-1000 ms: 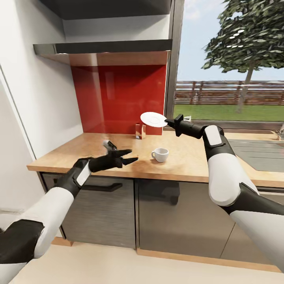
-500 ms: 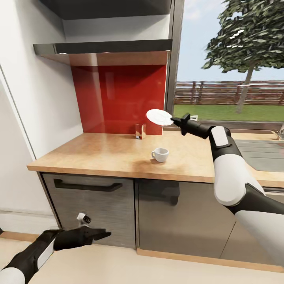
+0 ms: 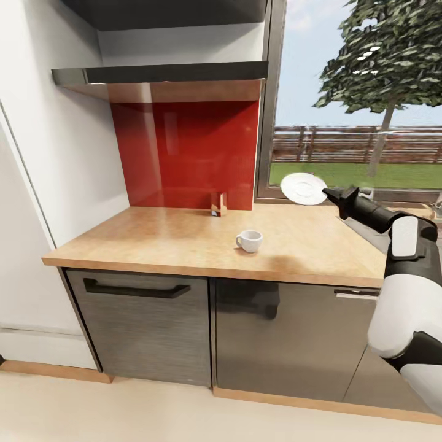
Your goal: Set up a coffee station on the kitchen countertop: keep the coffee maker on the countertop, move the bottle of coffee from the kitchen shelf to the counter next to the coffee maker, place a paper coffee filter on top of the coffee maker, put the saucer next to the coffee maker with the coffee cup on the saucer, and place the electric kettle next to the coffee maker.
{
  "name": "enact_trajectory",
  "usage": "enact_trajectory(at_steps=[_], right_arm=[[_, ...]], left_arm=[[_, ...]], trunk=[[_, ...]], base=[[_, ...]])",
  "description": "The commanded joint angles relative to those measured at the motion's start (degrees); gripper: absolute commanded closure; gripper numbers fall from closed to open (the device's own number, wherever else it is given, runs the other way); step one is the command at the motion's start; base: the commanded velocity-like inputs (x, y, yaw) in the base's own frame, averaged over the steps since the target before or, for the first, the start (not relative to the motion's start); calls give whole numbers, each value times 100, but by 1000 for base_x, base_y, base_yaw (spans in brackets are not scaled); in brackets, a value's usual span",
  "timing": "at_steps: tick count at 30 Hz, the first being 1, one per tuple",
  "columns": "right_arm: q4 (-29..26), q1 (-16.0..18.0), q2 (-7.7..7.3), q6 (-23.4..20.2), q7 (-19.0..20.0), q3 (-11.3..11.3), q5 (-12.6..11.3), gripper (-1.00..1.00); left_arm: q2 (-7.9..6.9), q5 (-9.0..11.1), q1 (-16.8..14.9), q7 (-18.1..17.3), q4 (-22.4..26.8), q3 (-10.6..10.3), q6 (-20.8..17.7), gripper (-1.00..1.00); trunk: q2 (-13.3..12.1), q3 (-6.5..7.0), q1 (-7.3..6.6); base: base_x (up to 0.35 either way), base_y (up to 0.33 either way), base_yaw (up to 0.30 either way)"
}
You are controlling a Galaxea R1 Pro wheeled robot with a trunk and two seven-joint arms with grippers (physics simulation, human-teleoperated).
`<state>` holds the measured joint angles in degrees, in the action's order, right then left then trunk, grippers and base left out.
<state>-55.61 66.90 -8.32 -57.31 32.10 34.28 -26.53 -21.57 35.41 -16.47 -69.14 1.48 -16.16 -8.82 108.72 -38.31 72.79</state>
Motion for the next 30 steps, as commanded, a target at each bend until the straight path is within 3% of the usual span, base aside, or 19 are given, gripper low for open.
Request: enact_trajectory(at_steps=[1, 2, 6, 17, 22, 24, 30], right_arm=[[-7, -98, -41, -37, 59, 18, -1, 100], [-6, -183, -72, -35, 60, 19, -1, 100], [8, -230, -79, -35, 60, 18, -1, 100], [-34, -620, -82, -26, 80, 25, -13, 100], [-51, -861, -89, -26, 557, 26, 9, 100], [-76, -970, -142, -26, 695, 26, 24, 100], [-179, -1434, -518, -20, 1075, 27, 31, 100]], left_arm=[[1, 73, 31, 430, -2, 119, -51, -100], [14, 83, 56, 1026, -6, 508, -37, -100], [36, 83, 62, 1200, -7, 632, -33, -100], [211, 80, 65, 1262, 1, 675, -15, -100], [214, 80, 65, 1262, 1, 669, -10, -100], [214, 80, 65, 1262, 1, 670, -8, -100], [255, 80, 65, 1262, 9, 666, -2, -100]], trunk=[[3, -6, -1], [3, -6, -1], [3, -6, -1], [3, -6, -1], [3, -6, -1], [3, -6, -1], [3, -6, -1]], base=[[0, 0, 0], [0, 0, 0], [0, 0, 0], [0, 0, 0], [0, 0, 0], [0, 0, 0], [0, 0, -78]])
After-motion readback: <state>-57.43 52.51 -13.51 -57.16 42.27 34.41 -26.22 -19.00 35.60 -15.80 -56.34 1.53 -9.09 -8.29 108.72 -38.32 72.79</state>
